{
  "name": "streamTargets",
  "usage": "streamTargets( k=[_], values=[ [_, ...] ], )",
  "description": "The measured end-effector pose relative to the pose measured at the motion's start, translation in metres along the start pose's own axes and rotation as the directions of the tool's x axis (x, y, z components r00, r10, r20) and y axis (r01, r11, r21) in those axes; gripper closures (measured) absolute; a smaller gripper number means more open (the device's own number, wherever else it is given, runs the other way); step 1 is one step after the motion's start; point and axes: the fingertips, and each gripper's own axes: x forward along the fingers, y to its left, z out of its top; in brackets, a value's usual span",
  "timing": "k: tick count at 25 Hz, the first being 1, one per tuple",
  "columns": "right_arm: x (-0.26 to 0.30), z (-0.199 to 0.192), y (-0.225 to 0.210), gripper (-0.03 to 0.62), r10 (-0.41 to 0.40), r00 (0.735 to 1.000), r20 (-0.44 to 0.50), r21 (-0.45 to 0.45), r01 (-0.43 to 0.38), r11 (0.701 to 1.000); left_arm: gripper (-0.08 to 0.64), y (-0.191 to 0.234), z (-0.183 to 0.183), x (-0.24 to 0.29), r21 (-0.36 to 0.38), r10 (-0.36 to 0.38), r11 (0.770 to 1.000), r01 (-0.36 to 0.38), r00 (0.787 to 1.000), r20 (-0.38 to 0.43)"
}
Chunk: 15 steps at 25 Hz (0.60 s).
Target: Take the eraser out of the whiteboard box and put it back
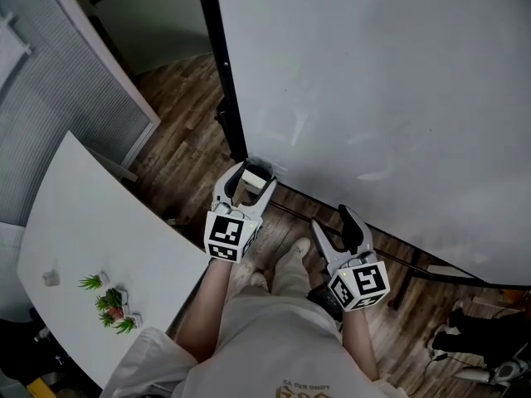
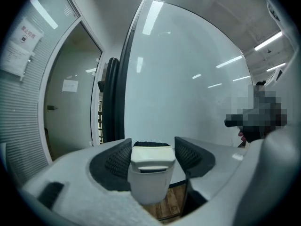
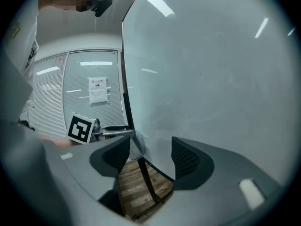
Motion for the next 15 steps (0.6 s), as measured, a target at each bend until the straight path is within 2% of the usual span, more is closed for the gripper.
streamTargets(
  k=[15],
  values=[
    [0.0050, -0.0057, -0.0013, 0.319, 0.026, 1.000, -0.012, 0.042, -0.026, 0.999, 0.301, 0.0020, 0.0009, -0.0015, 0.022, 0.034, 0.999, -0.034, 0.999, 0.027]
  ],
)
